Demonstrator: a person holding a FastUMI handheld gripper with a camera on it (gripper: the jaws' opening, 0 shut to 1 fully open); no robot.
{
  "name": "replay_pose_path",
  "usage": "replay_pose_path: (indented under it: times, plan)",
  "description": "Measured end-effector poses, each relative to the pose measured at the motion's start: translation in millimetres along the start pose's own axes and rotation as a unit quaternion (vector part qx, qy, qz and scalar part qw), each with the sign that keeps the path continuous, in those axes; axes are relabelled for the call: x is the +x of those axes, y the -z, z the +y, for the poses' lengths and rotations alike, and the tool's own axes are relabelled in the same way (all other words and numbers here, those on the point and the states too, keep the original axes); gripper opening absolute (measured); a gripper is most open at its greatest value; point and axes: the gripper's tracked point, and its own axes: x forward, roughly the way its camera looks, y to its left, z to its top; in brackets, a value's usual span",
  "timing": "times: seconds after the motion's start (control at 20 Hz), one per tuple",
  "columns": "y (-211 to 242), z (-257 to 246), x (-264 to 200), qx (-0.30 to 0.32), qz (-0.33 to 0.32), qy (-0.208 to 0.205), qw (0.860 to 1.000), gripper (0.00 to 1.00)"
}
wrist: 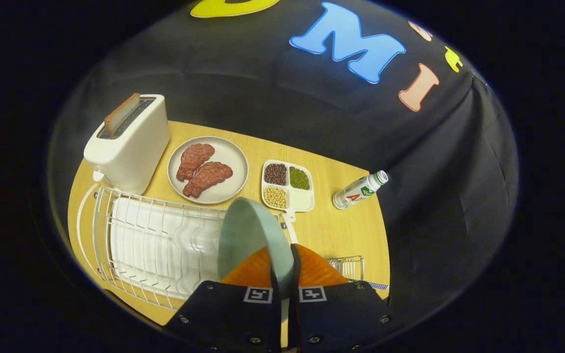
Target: Take the plate from the dish rack, then take the spoon from the basket and place it into the plate.
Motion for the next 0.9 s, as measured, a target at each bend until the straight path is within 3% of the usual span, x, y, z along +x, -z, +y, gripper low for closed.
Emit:
replay_pose_path:
  times: [0.25, 0.5, 0.75, 0.9]
  plan:
    - [-20, -14, -27, 0.024, -0.026, -0.037, 0.999, 0.06]
    - [-6, -36, -54, 0.063, -0.029, -0.116, 0.991, 0.06]
    - [34, -73, -64, 0.111, -0.016, -0.205, 0.972, 0.05]
    - [59, -89, -71, 0.139, -0.020, -0.265, 0.954, 0.05]
